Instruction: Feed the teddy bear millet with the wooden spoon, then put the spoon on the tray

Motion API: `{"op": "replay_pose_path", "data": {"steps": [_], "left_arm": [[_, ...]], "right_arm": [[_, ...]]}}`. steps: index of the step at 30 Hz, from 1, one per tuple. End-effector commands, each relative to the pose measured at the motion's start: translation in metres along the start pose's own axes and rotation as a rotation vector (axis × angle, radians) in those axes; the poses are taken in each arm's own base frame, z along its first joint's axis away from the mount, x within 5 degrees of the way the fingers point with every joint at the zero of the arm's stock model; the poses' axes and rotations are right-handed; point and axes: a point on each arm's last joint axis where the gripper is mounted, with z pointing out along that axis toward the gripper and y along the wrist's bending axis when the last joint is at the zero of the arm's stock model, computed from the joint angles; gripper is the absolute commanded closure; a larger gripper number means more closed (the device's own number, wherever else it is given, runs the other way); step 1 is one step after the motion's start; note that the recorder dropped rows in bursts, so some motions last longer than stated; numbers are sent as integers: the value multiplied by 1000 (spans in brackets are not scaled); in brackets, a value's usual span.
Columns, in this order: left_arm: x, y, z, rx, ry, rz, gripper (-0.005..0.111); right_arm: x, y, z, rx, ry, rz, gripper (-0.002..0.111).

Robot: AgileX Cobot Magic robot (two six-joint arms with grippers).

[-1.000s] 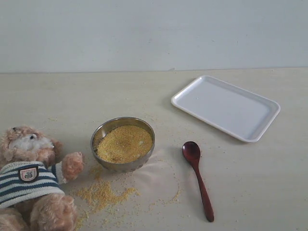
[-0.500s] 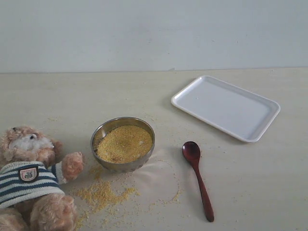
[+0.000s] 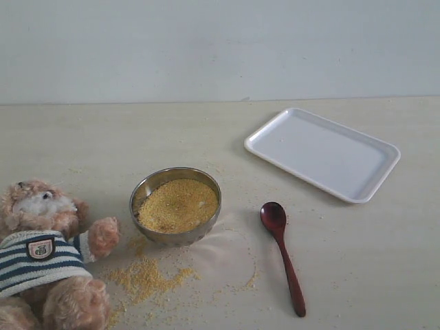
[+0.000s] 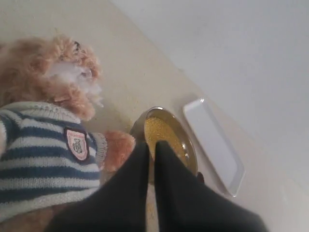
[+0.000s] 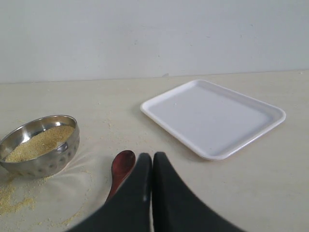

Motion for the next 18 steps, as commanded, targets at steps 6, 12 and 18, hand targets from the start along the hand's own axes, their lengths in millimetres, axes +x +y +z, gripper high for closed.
{"op": "replay_pose_path", "data": {"steps": [6, 12, 18], "left_arm": [[-47, -28, 52, -233, 361, 265, 102], [-48, -19, 84, -291, 552, 320, 99], [-51, -10, 81, -389, 552, 362, 61]], "right_arm": [[-1, 0, 0, 2, -8, -2, 108], [-1, 0, 0, 2, -8, -2, 108], [-1, 0, 0, 2, -8, -2, 108]]}}
